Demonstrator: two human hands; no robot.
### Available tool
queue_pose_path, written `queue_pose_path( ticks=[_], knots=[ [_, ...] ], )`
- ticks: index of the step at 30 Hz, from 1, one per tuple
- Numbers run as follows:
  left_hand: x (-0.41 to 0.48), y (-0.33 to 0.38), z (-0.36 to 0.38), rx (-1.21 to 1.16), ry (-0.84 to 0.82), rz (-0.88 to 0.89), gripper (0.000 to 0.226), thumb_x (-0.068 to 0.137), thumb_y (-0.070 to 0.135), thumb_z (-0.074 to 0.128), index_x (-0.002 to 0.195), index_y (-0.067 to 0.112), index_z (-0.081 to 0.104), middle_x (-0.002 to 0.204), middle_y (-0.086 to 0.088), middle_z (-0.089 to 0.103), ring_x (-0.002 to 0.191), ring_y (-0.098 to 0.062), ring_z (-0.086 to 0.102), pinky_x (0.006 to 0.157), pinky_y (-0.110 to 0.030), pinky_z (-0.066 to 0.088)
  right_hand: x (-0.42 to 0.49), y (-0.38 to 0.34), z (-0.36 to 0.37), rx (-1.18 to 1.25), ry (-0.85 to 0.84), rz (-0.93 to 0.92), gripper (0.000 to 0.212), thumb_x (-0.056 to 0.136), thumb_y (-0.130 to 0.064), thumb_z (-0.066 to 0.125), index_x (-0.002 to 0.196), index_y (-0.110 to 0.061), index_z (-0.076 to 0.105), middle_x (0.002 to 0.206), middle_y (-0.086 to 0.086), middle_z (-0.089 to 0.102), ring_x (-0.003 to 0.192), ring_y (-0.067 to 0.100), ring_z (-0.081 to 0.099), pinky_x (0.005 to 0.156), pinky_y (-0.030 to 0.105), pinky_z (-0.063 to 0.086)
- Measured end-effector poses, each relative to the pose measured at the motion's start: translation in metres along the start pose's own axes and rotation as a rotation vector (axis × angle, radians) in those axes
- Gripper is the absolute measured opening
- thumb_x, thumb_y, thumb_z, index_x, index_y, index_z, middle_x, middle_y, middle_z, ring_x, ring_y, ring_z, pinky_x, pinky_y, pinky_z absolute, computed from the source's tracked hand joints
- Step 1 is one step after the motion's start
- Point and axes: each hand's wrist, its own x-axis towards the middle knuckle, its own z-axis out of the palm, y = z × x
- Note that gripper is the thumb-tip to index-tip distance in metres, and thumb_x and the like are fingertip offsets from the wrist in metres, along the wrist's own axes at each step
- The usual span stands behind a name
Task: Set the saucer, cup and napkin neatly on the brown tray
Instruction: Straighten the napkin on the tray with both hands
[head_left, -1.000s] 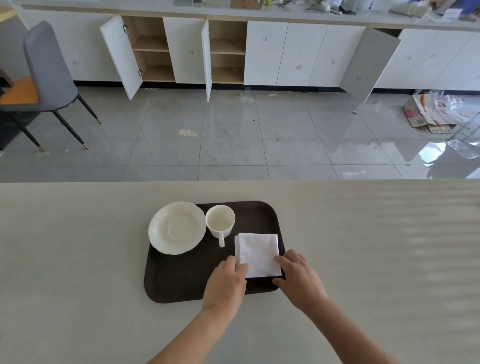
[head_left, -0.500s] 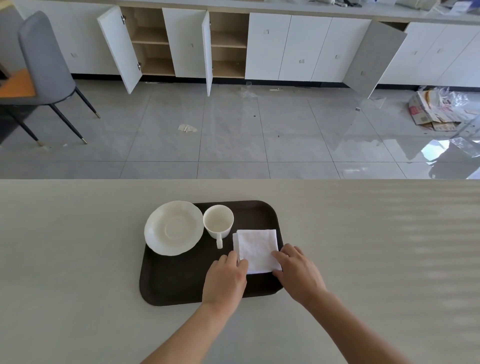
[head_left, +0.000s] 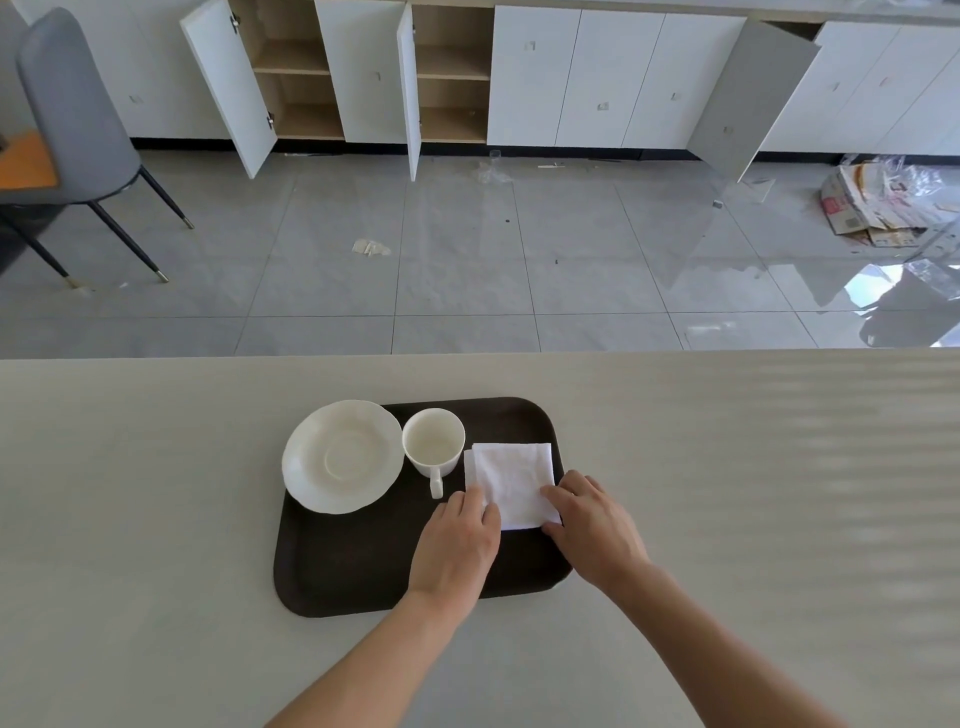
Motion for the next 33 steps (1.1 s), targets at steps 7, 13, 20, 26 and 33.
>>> queue_pose_path(
  ticks=[7, 13, 20, 26, 33],
  knots=[
    [0.009, 0.001, -0.003, 0.046, -0.048, -0.036, 0.03, 0.073, -0.001, 0.068, 0.101, 0.009, 0.062, 0.097, -0.009, 0.06, 0.078, -0.02, 0.057, 0.07, -0.031, 0.052, 0.012, -0.001, -0.001, 0.008, 0.017, 0.019, 0.023, 0.09, -0.025, 0.062, 0.111, -0.017, 0.063, 0.105, -0.001, 0.057, 0.101, 0.022, 0.054, 0.067, 0.039, 0.056],
    [0.019, 0.011, -0.005, 0.187, -0.072, -0.024, 0.026, 0.058, 0.005, 0.079, 0.079, 0.014, 0.068, 0.077, -0.005, 0.062, 0.064, -0.015, 0.055, 0.058, -0.026, 0.048, 0.019, -0.001, 0.002, 0.015, 0.046, 0.024, 0.015, 0.089, -0.023, 0.06, 0.103, -0.019, 0.063, 0.098, -0.003, 0.057, 0.093, 0.02, 0.053, 0.06, 0.033, 0.051],
    [0.029, 0.012, -0.006, 0.25, -0.105, -0.021, 0.023, 0.061, 0.006, 0.076, 0.082, 0.013, 0.069, 0.08, -0.005, 0.063, 0.069, -0.016, 0.058, 0.061, -0.026, 0.049, 0.027, 0.001, 0.002, 0.02, 0.06, 0.026, 0.015, 0.088, -0.023, 0.06, 0.103, -0.019, 0.063, 0.1, -0.003, 0.057, 0.095, 0.021, 0.053, 0.06, 0.034, 0.051],
    [0.038, 0.01, -0.006, 0.283, -0.135, -0.025, 0.021, 0.067, 0.005, 0.069, 0.087, 0.013, 0.07, 0.087, -0.005, 0.065, 0.073, -0.015, 0.06, 0.064, -0.026, 0.05, 0.037, 0.002, 0.002, 0.016, 0.065, 0.017, 0.012, 0.088, -0.021, 0.06, 0.099, -0.017, 0.062, 0.098, -0.001, 0.056, 0.094, 0.022, 0.053, 0.06, 0.035, 0.052],
    [0.044, 0.009, -0.002, 0.298, -0.153, -0.086, 0.03, 0.063, 0.011, 0.082, 0.092, 0.009, 0.074, 0.101, -0.013, 0.071, 0.077, -0.018, 0.066, 0.065, -0.027, 0.054, 0.043, 0.001, 0.003, 0.01, 0.085, 0.02, 0.012, 0.09, -0.023, 0.059, 0.1, -0.017, 0.062, 0.097, -0.001, 0.057, 0.092, 0.022, 0.053, 0.06, 0.036, 0.053]
  ],
)
